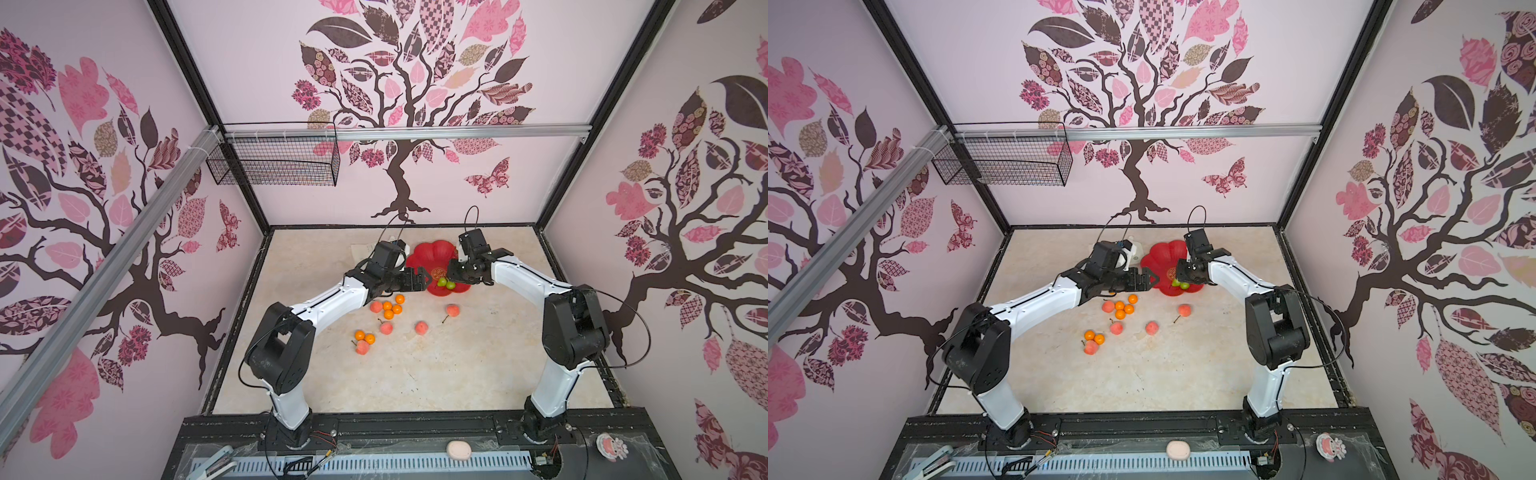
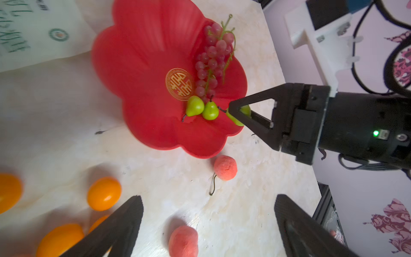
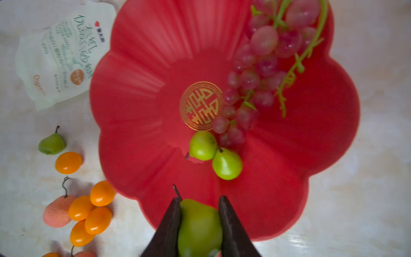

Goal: Place and organize the fake fruits in the fruit bowl
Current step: 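Lower the pear beside the other pears and open the right gripper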

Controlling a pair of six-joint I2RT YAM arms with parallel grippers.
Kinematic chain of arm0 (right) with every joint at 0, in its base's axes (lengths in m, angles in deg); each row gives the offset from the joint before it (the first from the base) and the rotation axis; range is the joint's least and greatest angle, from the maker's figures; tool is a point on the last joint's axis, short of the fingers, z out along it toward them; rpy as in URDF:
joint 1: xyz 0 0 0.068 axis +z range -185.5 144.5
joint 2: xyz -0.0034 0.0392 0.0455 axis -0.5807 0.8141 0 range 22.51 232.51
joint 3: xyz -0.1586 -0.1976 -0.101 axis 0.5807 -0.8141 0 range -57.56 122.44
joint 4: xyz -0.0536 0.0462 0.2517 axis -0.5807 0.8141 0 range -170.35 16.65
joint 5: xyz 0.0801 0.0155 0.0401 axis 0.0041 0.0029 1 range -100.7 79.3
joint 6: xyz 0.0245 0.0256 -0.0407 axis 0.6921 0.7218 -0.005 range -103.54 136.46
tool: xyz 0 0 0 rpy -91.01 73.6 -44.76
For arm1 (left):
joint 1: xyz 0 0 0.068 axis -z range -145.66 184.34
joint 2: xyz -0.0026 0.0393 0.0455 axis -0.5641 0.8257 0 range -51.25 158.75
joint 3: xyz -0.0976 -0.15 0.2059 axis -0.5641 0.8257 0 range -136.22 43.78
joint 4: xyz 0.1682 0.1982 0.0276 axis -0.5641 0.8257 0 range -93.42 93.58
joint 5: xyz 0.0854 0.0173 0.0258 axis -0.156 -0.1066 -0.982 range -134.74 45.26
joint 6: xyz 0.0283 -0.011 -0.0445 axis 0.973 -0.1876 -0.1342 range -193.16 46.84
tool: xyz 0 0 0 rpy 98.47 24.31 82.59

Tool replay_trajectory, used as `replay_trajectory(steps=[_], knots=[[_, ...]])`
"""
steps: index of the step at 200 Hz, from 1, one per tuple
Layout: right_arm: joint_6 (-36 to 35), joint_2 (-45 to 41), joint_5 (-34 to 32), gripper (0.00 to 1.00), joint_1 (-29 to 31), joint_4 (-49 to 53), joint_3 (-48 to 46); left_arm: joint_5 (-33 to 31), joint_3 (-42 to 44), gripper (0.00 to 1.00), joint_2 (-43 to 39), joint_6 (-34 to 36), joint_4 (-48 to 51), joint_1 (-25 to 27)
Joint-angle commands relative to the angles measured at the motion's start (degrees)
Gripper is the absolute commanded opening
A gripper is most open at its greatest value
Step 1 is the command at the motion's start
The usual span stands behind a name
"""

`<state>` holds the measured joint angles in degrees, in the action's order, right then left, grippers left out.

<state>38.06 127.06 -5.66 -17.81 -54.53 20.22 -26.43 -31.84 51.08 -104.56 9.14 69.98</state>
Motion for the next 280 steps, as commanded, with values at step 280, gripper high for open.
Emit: replay_trajectory(steps=[280], knots=[[-3.7,11.6,2.1,0.40,-5.8,2.1,8.8,3.6,-9.7,0.96,8.7,2.1,2.7,4.1]])
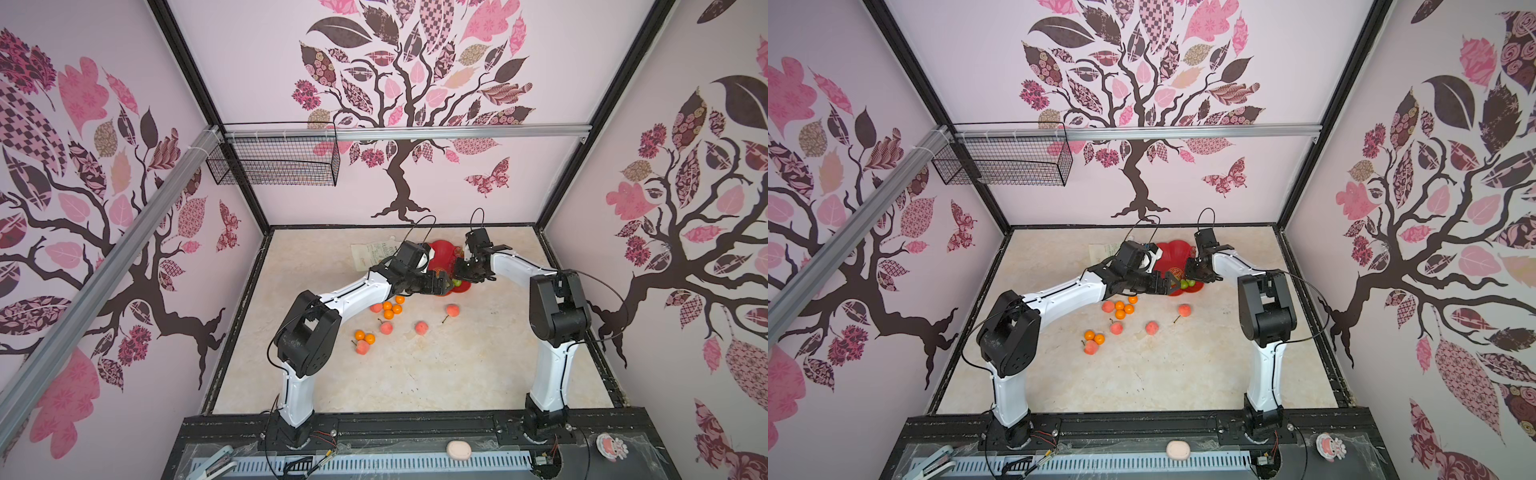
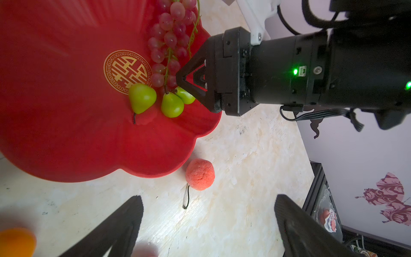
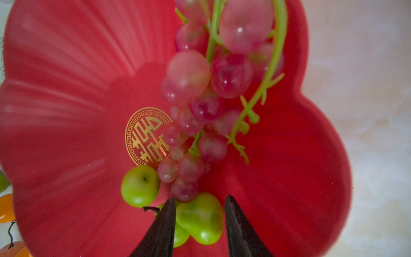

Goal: Place and organize the fake fruits in the fruit bowl
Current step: 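Lower the pear beside the other pears and open the right gripper, then move the right gripper back over the small green pear and kumquat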

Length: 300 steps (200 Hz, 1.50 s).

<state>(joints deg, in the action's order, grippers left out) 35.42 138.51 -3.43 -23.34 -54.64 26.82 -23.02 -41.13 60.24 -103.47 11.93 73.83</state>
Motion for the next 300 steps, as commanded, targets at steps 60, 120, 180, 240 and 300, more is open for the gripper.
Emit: replay_trajectory(steps=[60,120,180,240,300], knots=[[-0.8,-7.6,-1.3,0.42,-0.1,1.5,-0.3,-3.8,-0.2,0.98,-4.8,5.7,1.6,-0.2],[0.1,-13.5,-3.5,0.44,6.1,-2.9,-2.5,-5.1,4.9,0.98,-12.7,7.3,1.1,-6.4],[1.8,-8.8,-4.1,0.44,14.6,-3.4,3.7,-7.2,12.0,0.98,-19.4,7.7,1.9,-12.6],[1.6,0.0,-4.2,0.44,22.4,-1.3,14.1,-6.2,18.1,0.98,-24.1,5.9,1.6,-20.1],[0.7,9.9,-3.2,0.44,27.7,-0.2,24.0,-6.8,23.9,0.98,-27.0,2.9,-0.9,-25.7]])
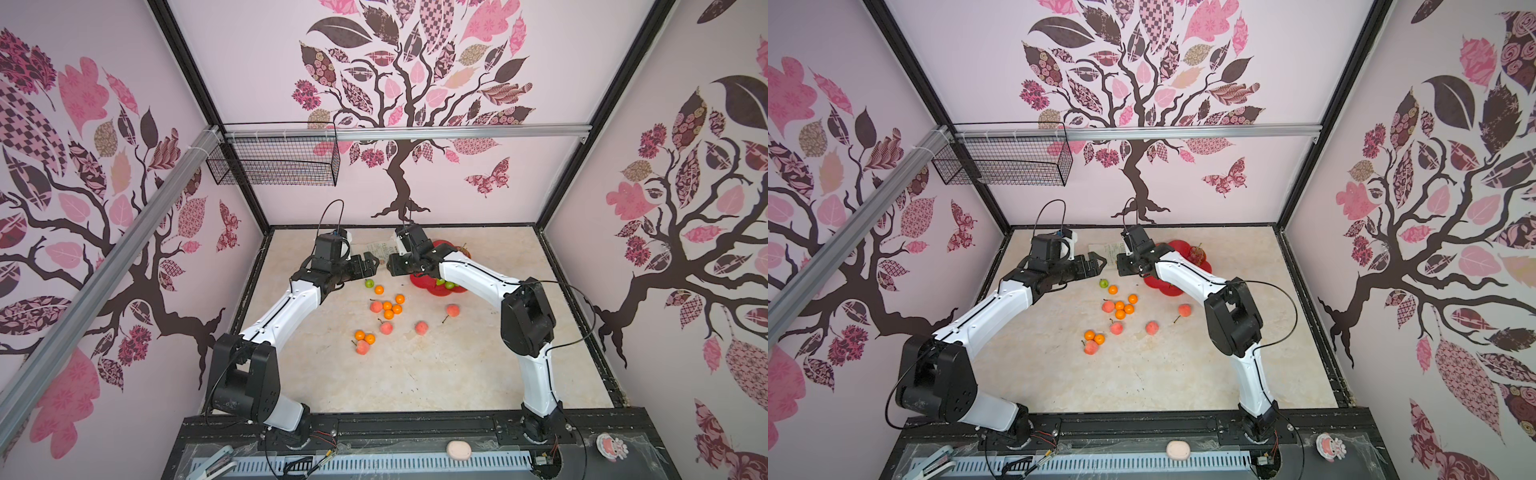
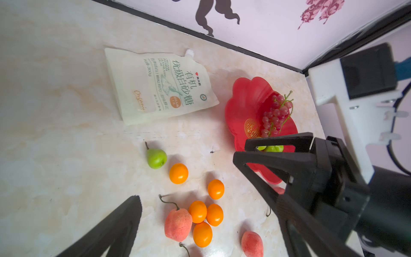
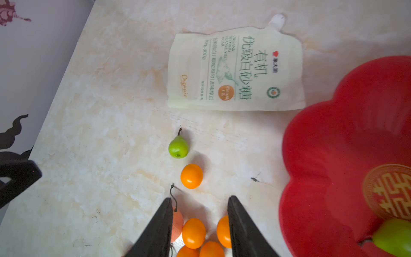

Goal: Place and organize the fake fruits in the fruit bowl
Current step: 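Move the right gripper back over the small green pear and kumquat, then lower the right gripper and close it on the small green pear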

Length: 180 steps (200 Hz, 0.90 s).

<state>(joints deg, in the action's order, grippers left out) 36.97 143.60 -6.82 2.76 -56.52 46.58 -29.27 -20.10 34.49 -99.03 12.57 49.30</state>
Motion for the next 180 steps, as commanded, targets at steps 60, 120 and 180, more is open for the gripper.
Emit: replay_trajectory(steps=[60,120,180], knots=[[-3.0,14.8,1.2,0.44,2.7,1.8,12.6,1.8,4.9,0.98,-0.2,-6.3,-5.0,-6.6],[-7.7,22.9,0.1,0.47,3.4,-2.2,18.1,3.9,3.6,0.96,2.5,-7.1,-5.3,-8.6],[-9.5,27.3,1.1,0.50,4.3,-2.1,23.1,3.3,3.1,0.97,2.5,-6.3,-4.5,-8.6]])
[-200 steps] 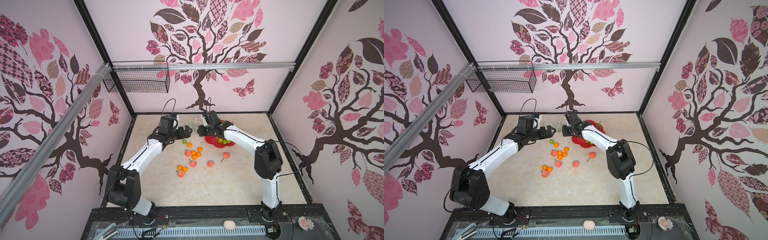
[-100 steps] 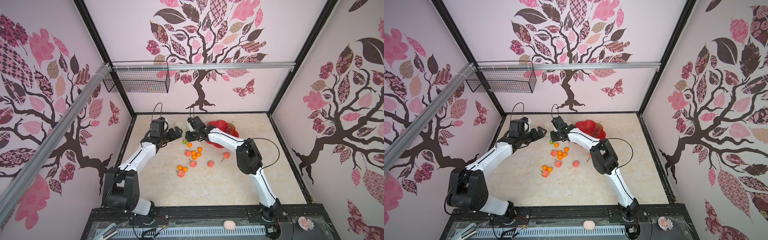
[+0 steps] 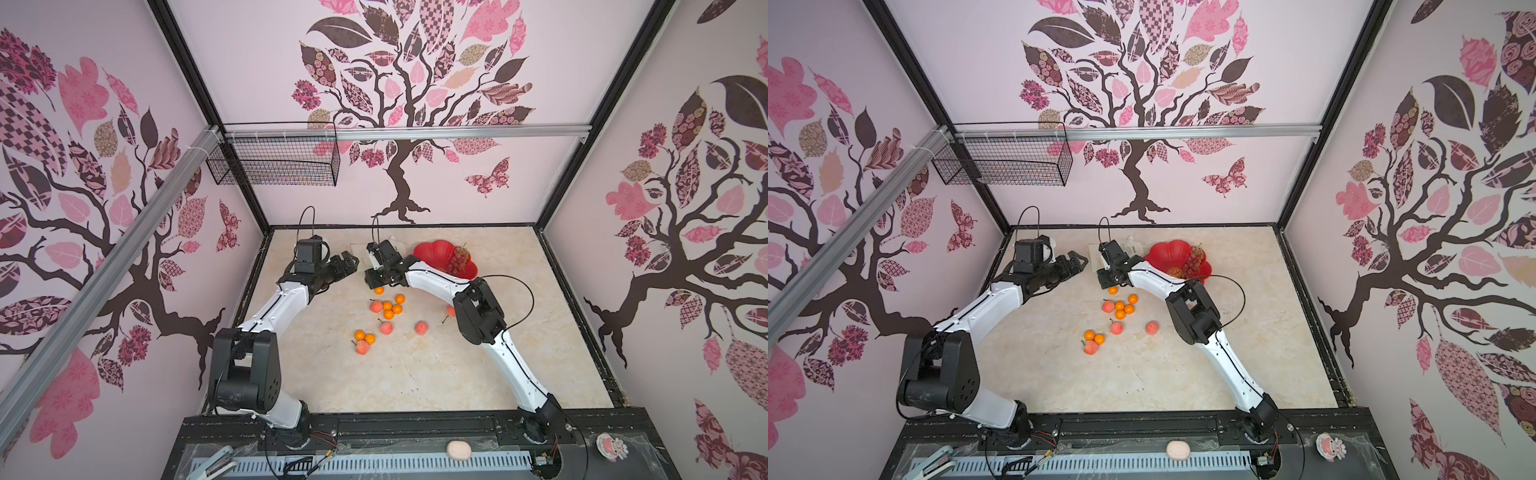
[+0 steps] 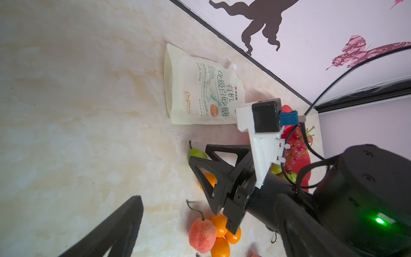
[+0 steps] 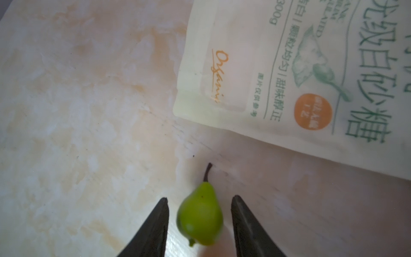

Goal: Place and organize the fake fruits in the fruit bowl
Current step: 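Lower the right gripper and close it on the small green pear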

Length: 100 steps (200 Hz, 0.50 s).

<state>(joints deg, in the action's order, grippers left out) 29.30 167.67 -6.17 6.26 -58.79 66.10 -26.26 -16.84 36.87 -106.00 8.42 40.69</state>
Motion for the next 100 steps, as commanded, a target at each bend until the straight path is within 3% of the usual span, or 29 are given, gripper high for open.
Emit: replay_trajectory(steps=[1,100], knots=[[-1.8,3.3,0.4,0.50,0.8,0.2,3.7,0.2,-0.2,0.97,0.2,0.7,-0.3,0.0],[-2.4,5.7,-1.7,0.50,1.1,4.3,6.2,0.9,-0.5,0.96,1.3,0.7,-0.3,-0.2]])
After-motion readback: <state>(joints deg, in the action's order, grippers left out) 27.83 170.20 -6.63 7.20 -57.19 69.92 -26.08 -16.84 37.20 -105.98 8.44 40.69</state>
